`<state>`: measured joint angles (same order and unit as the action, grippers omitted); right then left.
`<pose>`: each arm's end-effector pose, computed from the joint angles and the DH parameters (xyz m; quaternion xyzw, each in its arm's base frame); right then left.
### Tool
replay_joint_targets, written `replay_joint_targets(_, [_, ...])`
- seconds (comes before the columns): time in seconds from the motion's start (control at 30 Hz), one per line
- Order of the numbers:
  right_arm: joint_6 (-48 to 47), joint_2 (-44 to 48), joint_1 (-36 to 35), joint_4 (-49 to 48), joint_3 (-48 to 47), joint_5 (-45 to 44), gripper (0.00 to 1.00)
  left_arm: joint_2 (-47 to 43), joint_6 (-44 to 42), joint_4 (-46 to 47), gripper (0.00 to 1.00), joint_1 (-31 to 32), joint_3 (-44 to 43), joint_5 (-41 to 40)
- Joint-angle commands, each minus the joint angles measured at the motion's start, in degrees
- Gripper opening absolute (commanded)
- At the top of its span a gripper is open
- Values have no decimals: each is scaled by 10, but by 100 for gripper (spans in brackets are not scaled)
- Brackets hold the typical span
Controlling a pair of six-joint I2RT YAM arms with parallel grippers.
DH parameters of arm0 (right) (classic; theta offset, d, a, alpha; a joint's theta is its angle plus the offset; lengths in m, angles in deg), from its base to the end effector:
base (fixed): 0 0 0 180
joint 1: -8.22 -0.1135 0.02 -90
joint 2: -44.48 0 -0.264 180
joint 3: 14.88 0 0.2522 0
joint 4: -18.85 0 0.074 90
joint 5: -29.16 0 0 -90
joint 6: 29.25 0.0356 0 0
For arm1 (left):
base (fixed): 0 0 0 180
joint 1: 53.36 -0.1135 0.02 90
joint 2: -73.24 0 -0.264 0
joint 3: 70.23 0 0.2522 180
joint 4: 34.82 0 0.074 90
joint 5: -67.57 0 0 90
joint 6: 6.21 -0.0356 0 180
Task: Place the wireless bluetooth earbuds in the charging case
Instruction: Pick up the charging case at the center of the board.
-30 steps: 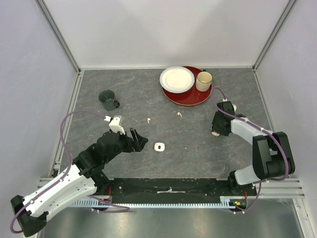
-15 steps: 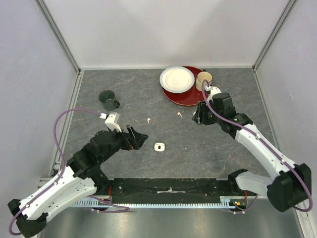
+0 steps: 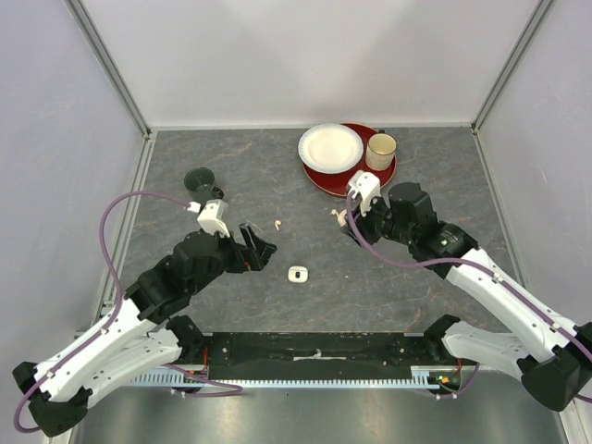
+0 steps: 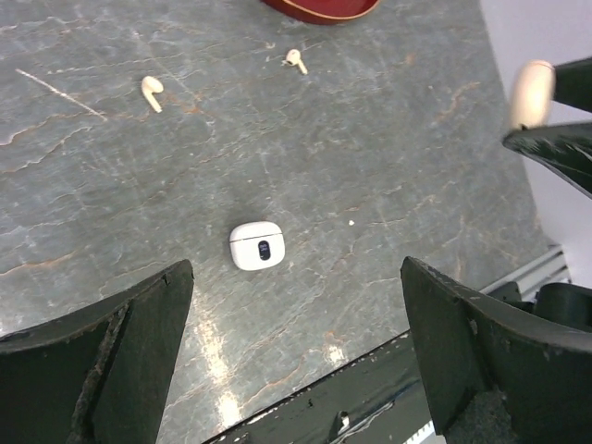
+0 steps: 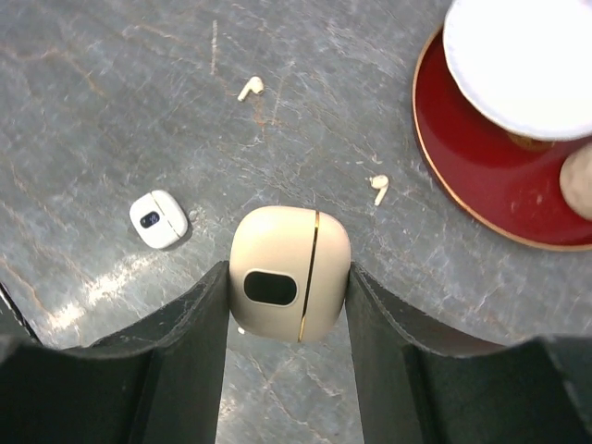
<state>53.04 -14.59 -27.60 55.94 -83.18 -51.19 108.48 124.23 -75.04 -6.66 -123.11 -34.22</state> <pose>0.1828 0.1393 0.3294 -0.3568 0.7766 0.1948 0.4814 0.1049 -0.1007 0.3005 -0.0117 0.8293 -0.3186 0.4589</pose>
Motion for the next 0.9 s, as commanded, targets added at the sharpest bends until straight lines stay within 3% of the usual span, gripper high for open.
replay_joint_targets(0.0, [-180, 34, -27, -14, -7, 39, 0, 40, -5, -55, 99, 1, -56, -25])
replay_joint_targets(0.23, [-315, 70, -44, 0, 8, 106, 0, 36, -34, 7, 99, 1, -55, 54])
replay_joint_targets(0.33, [-331, 71, -44, 7, 8, 135, 0, 9, -39, 69, 99, 0, -35, 77])
replay_joint_targets(0.47, [-355, 65, -46, 17, 10, 182, 0, -11, -60, 197, 98, 0, 2, 184])
replay_joint_targets(0.53, [-358, 60, -51, 22, 8, 206, 0, 15, -68, 235, 98, 1, 4, 224])
replay_joint_targets(0.67, [-359, 60, -63, 21, 4, 230, 0, 90, -86, 220, 98, 1, -30, 269])
replay_joint_targets(0.87, [-351, 68, -91, 19, 8, 212, 0, 159, -51, 265, 96, 1, -44, 288])
